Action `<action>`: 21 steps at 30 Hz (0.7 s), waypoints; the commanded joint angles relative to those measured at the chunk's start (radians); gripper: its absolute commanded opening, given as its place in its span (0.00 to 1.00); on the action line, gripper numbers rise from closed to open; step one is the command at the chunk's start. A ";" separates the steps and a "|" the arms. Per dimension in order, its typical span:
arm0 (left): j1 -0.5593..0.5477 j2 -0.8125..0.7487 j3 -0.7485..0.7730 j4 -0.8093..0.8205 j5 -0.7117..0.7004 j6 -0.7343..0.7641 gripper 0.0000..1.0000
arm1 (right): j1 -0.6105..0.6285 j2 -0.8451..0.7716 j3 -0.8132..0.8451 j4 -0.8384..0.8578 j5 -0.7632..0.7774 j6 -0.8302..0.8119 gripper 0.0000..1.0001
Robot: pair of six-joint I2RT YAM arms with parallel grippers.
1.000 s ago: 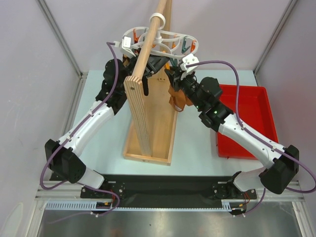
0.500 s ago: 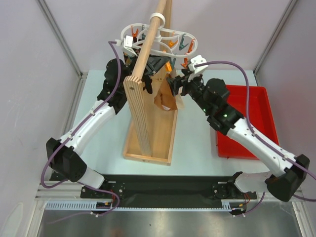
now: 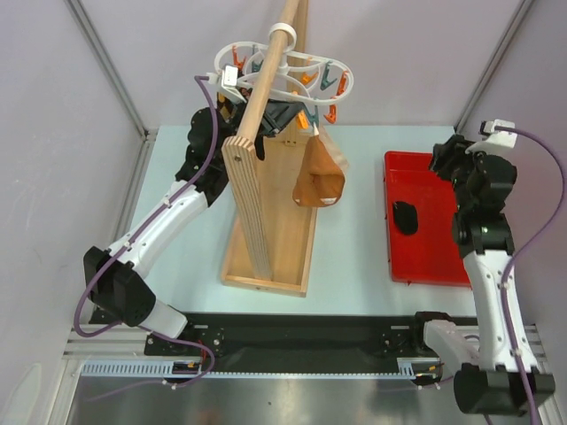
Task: Clip the socks to the hanger
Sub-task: Pick up the sock from the bin.
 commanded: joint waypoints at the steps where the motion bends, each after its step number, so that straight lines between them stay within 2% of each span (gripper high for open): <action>1: -0.003 -0.018 -0.021 -0.043 0.012 -0.016 0.00 | -0.139 0.098 -0.113 -0.027 -0.182 0.098 0.56; 3: -0.003 -0.024 -0.019 -0.048 0.014 -0.009 0.00 | -0.165 0.138 -0.153 0.007 -0.214 0.114 0.57; 10: -0.003 -0.033 -0.018 -0.054 0.023 -0.005 0.00 | -0.176 0.407 -0.165 -0.036 -0.232 0.198 0.65; 15: -0.003 -0.036 -0.019 -0.061 0.027 0.000 0.00 | -0.176 0.500 -0.176 -0.083 -0.191 0.305 0.62; 16: -0.003 -0.036 -0.018 -0.061 0.029 0.000 0.00 | -0.176 0.508 -0.182 -0.090 -0.188 0.311 0.53; 19: -0.003 -0.036 -0.018 -0.063 0.031 0.000 0.00 | -0.176 0.530 -0.197 -0.111 -0.170 0.330 0.37; 21: -0.003 -0.031 -0.018 -0.060 0.032 -0.002 0.00 | -0.165 0.536 -0.225 -0.113 -0.151 0.342 0.33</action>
